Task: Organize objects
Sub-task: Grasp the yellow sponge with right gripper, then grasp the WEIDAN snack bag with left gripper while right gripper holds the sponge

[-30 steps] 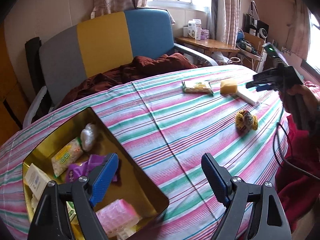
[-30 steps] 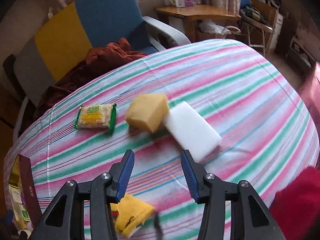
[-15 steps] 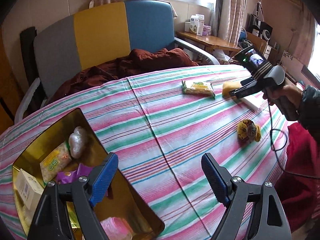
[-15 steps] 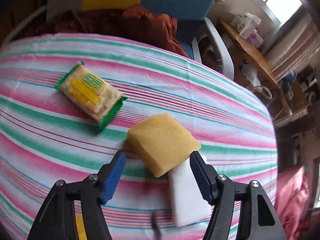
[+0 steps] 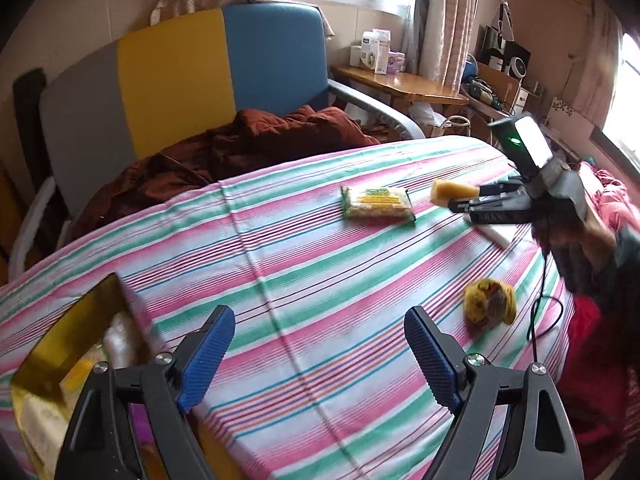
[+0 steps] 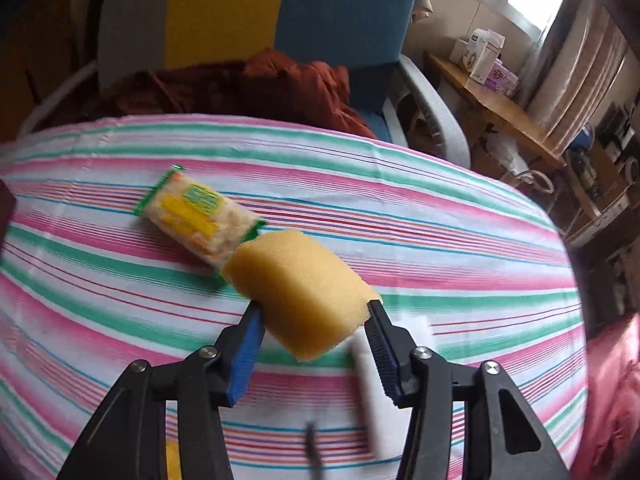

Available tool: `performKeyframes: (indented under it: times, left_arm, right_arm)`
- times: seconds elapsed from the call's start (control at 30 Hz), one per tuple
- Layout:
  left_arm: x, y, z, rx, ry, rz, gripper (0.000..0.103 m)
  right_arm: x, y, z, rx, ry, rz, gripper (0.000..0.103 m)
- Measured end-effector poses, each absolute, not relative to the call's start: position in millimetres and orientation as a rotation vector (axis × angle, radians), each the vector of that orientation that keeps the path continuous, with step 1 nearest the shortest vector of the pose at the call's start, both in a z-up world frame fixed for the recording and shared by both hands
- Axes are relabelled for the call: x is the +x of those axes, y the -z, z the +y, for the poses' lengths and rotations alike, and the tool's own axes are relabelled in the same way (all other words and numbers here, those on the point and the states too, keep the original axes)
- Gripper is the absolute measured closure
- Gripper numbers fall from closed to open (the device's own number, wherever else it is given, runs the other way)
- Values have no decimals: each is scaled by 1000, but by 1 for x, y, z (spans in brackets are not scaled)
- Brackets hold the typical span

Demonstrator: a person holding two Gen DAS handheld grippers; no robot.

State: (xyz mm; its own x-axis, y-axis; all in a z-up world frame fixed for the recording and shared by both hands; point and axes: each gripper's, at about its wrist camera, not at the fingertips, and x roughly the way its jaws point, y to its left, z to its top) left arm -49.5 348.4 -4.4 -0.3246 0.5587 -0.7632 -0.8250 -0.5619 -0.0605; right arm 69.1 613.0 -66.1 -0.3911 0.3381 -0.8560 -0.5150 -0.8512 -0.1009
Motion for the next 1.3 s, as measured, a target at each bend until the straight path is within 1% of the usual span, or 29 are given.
performKeyframes:
  times: [0.1,0.3,0.33,0.37,0.4,0.47,0.6,0.73,0.93,1.07,1.13,1.2,1.23,1.27,1.3]
  left_arm:
    - [-53,11,373,-967,-1953,469,16]
    - [-59,35,439,-850,-1840,751,15]
    - [-61,39,450,-824,-1812,800,14]
    - [-65,42,462,-804,-1788,837,11]
    - [-68,44,469,-791,-1775,850,7]
    - [-75,47,487,-749,-1739,874,4]
    - [-83,58,520,-647,-1673,975,4]
    - [-86,73,550,-572,-1570,1096,4]
    - [-83,87,578,-465,-1434,1177,4]
    - [-87,97,598,-481,-1387,1175,4]
    - [-91,102,606,-537,-1373,1147,11]
    - [-95,103,608,-628,-1357,1078,31]
    - [-97,103,609,-673,-1357,1052,35]
    - [-97,102,608,-700,-1354,1026,45]
    - [-96,101,605,-710,-1358,1011,49]
  right_arm:
    - [73,66,609,-1277,-2275,322,52]
    - [84,53,624,-1187,-2293,426,52]
    - [84,53,626,-1183,-2288,433,52]
    - [85,53,627,-1184,-2278,441,52]
    - [86,54,628,-1190,-2268,450,52]
    - [86,57,630,-1206,-2256,461,52]
    - [87,61,629,-1237,-2240,482,51]
    - [85,63,622,-1266,-2250,460,51]
    - [83,63,621,-1285,-2248,436,51]
    - [84,63,621,-1282,-2245,434,51]
    - [84,62,622,-1279,-2248,432,51]
    - [84,63,623,-1278,-2245,431,50]
    - [84,63,624,-1279,-2246,432,50]
    - [84,64,624,-1282,-2246,431,50]
    - [83,65,624,-1286,-2248,431,50]
